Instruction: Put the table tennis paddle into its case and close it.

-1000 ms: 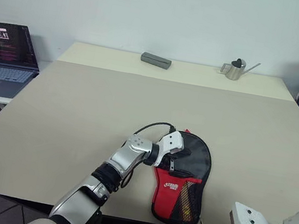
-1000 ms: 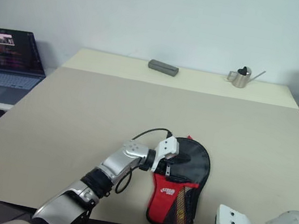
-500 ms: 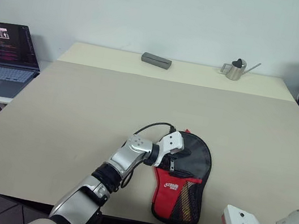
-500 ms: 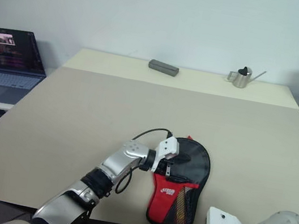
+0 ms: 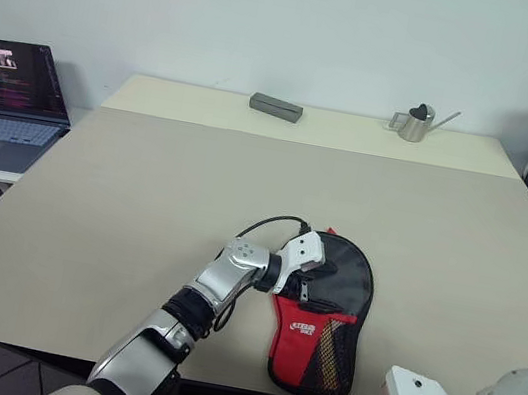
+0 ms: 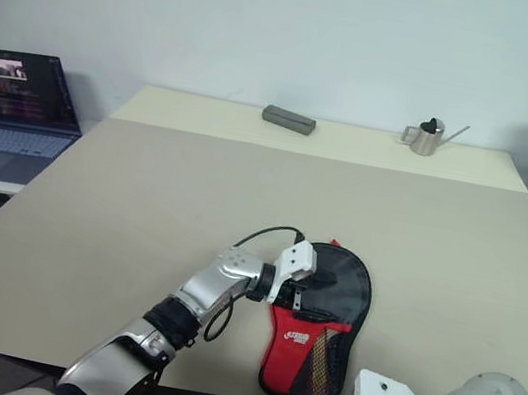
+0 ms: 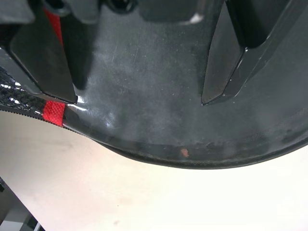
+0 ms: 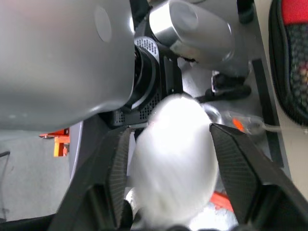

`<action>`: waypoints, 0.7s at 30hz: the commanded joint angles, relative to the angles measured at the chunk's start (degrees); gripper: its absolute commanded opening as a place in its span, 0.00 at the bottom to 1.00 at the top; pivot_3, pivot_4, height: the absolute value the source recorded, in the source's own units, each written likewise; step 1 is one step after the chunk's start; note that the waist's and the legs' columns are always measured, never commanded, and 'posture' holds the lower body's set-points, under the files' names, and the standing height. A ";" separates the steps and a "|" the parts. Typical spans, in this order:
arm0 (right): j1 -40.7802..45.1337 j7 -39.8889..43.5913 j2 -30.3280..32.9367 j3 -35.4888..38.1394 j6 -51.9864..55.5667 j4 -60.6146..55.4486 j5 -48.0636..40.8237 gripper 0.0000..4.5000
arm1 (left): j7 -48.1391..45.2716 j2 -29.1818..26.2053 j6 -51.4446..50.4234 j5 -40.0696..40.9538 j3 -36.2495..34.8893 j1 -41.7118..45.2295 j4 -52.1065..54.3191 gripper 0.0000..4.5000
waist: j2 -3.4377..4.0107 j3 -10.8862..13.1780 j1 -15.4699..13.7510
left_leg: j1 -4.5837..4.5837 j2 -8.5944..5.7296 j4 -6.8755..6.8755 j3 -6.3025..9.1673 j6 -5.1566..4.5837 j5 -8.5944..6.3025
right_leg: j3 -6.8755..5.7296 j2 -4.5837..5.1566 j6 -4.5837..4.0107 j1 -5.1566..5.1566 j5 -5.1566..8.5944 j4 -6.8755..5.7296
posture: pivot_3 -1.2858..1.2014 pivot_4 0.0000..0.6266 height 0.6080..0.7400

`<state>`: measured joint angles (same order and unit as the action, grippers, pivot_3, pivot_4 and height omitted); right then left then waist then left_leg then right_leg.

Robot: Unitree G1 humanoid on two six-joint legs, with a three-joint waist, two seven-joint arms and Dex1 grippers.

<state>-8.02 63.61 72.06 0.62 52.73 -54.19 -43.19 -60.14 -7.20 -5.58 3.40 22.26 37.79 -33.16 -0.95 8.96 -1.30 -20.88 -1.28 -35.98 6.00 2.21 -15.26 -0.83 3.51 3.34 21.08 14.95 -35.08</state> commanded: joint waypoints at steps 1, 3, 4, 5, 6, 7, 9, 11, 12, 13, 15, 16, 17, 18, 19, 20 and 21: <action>2.63 1.69 -1.09 2.91 -2.27 0.64 -3.55 0.60 | 2.07 -1.01 -2.67 -4.55 2.47 -3.73 -8.69 1.00 | -0.01 -0.01 0.01 | 0.01 0.00 -0.02 0.00 0.00 0.00 | 0.01 0.00 0.00 -0.01 0.00 0.00 | 0.52 0.24 1.00; 6.72 1.24 -2.59 2.89 -1.73 3.37 -5.66 0.60 | 2.21 -0.90 -2.50 -4.50 2.36 -3.60 -8.91 1.00 | -0.03 -0.01 0.02 | 0.02 0.01 -0.03 0.00 0.00 0.00 | 0.02 0.00 0.00 -0.02 0.00 0.00 | 0.52 0.24 1.00; 9.02 1.05 -3.41 2.86 -1.46 5.20 -6.59 0.60 | 2.25 -0.89 -2.50 -4.45 2.32 -3.59 -8.89 1.00 | -0.02 -0.02 0.03 | 0.02 0.02 -0.03 0.01 0.00 0.00 | 0.03 0.00 0.00 -0.03 0.00 0.00 | 0.52 0.24 1.00; 10.96 1.20 -4.09 2.89 -1.88 7.27 -6.56 0.60 | 2.29 -0.91 -2.50 -4.43 2.32 -3.64 -8.78 1.00 | -0.01 -0.02 0.01 | 0.04 0.02 -0.06 0.00 -0.01 0.00 | 0.04 0.00 0.00 -0.05 0.00 0.00 | 0.52 0.24 1.00; 11.80 1.69 -4.29 2.89 -2.76 8.93 -5.75 0.60 | 2.31 -0.94 -2.49 -4.43 2.34 -3.69 -8.68 1.00 | -0.03 -0.02 0.00 | 0.03 0.02 -0.05 0.02 -0.01 0.01 | 0.04 0.01 0.00 -0.04 0.00 0.00 | 0.52 0.24 1.00; 12.01 2.20 -4.36 2.95 -3.92 10.20 -4.70 0.60 | 2.31 -0.96 -2.49 -4.41 2.33 -3.72 -8.61 1.00 | -0.06 -0.04 -0.02 | 0.03 0.02 -0.05 0.05 -0.01 0.01 | 0.03 0.01 0.00 -0.05 0.00 0.00 | 0.52 0.24 1.00; 12.86 2.70 -5.02 3.38 -4.95 13.56 -4.14 0.60 | 2.38 -0.90 -2.53 -4.22 2.13 -3.76 -8.38 1.00 | -0.06 -0.04 -0.05 | 0.01 0.01 -0.05 0.06 -0.02 0.01 | 0.05 0.02 0.01 -0.05 -0.01 0.00 | 0.52 0.24 1.00; 14.38 2.14 -6.52 3.22 -6.53 17.57 -2.83 0.60 | 2.38 -0.82 -2.57 -3.85 1.77 -3.76 -7.78 1.00 | -0.03 -0.06 -0.03 | 0.01 0.00 -0.04 0.05 -0.02 0.01 | 0.06 0.02 0.06 -0.06 -0.03 0.00 | 0.52 0.24 1.00; 15.06 1.69 -7.32 2.74 -7.90 19.23 -1.27 0.60 | 2.31 -0.81 -2.65 -3.63 1.59 -3.79 -7.31 1.00 | -0.01 -0.08 -0.03 | 0.01 0.00 -0.04 0.04 -0.03 0.01 | 0.07 0.02 0.07 -0.06 -0.04 0.00 | 0.52 0.24 1.00; 16.12 0.67 -8.73 2.02 -9.55 21.16 0.72 0.60 | 2.24 -0.81 -2.71 -3.33 1.35 -3.83 -6.69 1.00 | -0.02 -0.08 -0.02 | 0.02 -0.01 -0.04 0.05 -0.03 0.01 | 0.07 0.02 0.09 -0.06 -0.06 -0.01 | 0.52 0.24 1.00; 18.84 -1.43 -12.46 1.14 -11.12 26.11 2.82 0.60 | 1.52 -1.12 -3.48 -2.16 0.63 -4.23 -3.41 1.00 | 0.00 -0.08 0.04 | 0.03 -0.02 -0.05 0.03 -0.03 0.01 | 0.06 0.00 0.11 -0.06 -0.07 -0.01 | 0.52 0.24 1.00; 19.78 -2.43 -14.33 0.95 -12.63 28.20 4.22 0.60 | 1.13 -1.45 -3.84 -1.65 0.33 -4.45 -1.46 1.00 | -0.02 -0.07 0.08 | 0.02 -0.02 -0.03 0.02 -0.03 0.01 | 0.09 0.01 0.11 -0.04 -0.07 -0.01 | 0.52 0.24 1.00; 20.44 -3.27 -15.97 0.96 -13.84 29.89 5.35 0.60 | 0.75 -1.83 -4.29 -1.23 0.07 -4.71 0.47 1.00 | -0.04 -0.06 0.13 | 0.01 -0.02 -0.03 0.02 -0.03 0.01 | 0.09 0.00 0.11 -0.04 -0.07 -0.02 | 0.52 0.24 1.00; 21.06 -3.51 -17.17 0.98 -14.56 31.50 6.12 0.60 | 0.41 -2.38 -4.92 -0.75 -0.24 -5.03 2.84 1.00 | 0.02 -0.01 0.15 | -0.04 -0.02 -0.02 0.03 -0.03 0.01 | 0.11 -0.02 0.11 -0.08 -0.07 -0.04 | 0.52 0.24 1.00; 21.53 -3.55 -17.87 0.92 -14.80 32.52 6.54 0.60 | 0.22 -2.76 -5.45 -0.45 -0.45 -5.27 4.41 1.00 | 0.11 0.02 0.22 | -0.15 -0.03 0.00 0.04 -0.03 0.01 | 0.15 -0.03 0.10 -0.07 -0.08 -0.06 | 0.52 0.24 1.00; 22.14 -3.49 -18.58 0.86 -14.88 33.53 6.80 0.60 | -0.02 -3.17 -5.98 -0.05 -0.76 -5.53 6.06 1.00 | 0.18 0.05 0.38 | -0.28 -0.05 0.02 0.04 -0.04 0.02 | 0.21 -0.06 0.09 0.09 -0.08 -0.09 | 0.52 0.24 1.00; 23.43 -3.84 -20.03 0.90 -15.08 35.55 6.95 0.60 | -0.49 -4.00 -7.11 1.10 -1.54 -6.05 9.58 1.00 | 0.22 0.09 0.59 | -0.36 -0.08 0.01 0.03 -0.04 0.02 | 0.24 -0.12 0.04 0.20 -0.05 -0.13 | 0.52 0.24 1.00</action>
<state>13.37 60.06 52.88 0.59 39.12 -19.72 -36.72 -59.81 -9.38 -9.03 4.47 20.50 34.12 -23.85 -0.73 9.05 -0.71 -21.26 -1.37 -35.96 6.03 2.18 -15.24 -0.57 3.35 3.35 21.35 14.90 -35.27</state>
